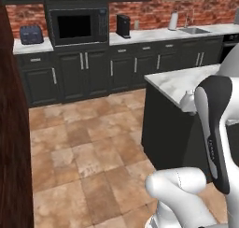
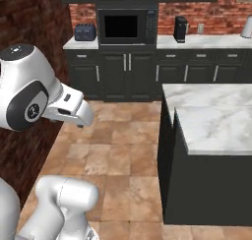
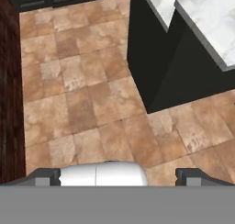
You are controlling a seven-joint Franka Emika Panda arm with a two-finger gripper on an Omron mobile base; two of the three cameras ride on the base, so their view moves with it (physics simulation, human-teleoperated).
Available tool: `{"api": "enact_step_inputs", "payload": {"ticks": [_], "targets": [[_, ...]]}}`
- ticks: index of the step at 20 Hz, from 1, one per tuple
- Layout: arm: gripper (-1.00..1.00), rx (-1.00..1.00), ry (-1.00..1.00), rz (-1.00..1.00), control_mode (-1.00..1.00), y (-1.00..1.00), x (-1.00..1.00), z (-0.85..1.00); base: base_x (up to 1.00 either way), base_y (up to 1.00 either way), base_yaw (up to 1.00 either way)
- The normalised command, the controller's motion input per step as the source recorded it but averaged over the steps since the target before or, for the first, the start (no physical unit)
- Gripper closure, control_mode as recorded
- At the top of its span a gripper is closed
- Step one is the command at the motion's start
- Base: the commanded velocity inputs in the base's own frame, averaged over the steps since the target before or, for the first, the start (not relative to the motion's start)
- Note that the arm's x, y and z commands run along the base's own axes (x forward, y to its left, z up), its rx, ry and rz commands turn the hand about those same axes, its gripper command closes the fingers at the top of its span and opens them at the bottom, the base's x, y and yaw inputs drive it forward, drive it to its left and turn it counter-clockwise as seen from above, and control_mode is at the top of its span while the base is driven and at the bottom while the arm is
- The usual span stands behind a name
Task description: There is a tray on the dining counter. Grab the cup, mug, and pitcher and place them on the tray. The pitcher may be placed next to the tray if it cannot fit the tray.
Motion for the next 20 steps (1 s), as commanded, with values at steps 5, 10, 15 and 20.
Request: {"api": "enact_step_inputs", "payload": {"ticks": [5,10,15,20], "targets": [[-1.00,0.00,0.00,0.00,1.00,0.00,0.00,0.00,0.46,0.73,-0.13],[-1.00,0.00,0.00,0.00,1.00,0.00,0.00,0.00,0.57,0.56,-0.11],[-1.00,0.00,0.00,0.00,1.00,0.00,0.00,0.00,0.59,0.49,-0.09],[-1.00,0.00,0.00,0.00,1.00,0.00,0.00,0.00,0.56,0.54,-0.09]]}}
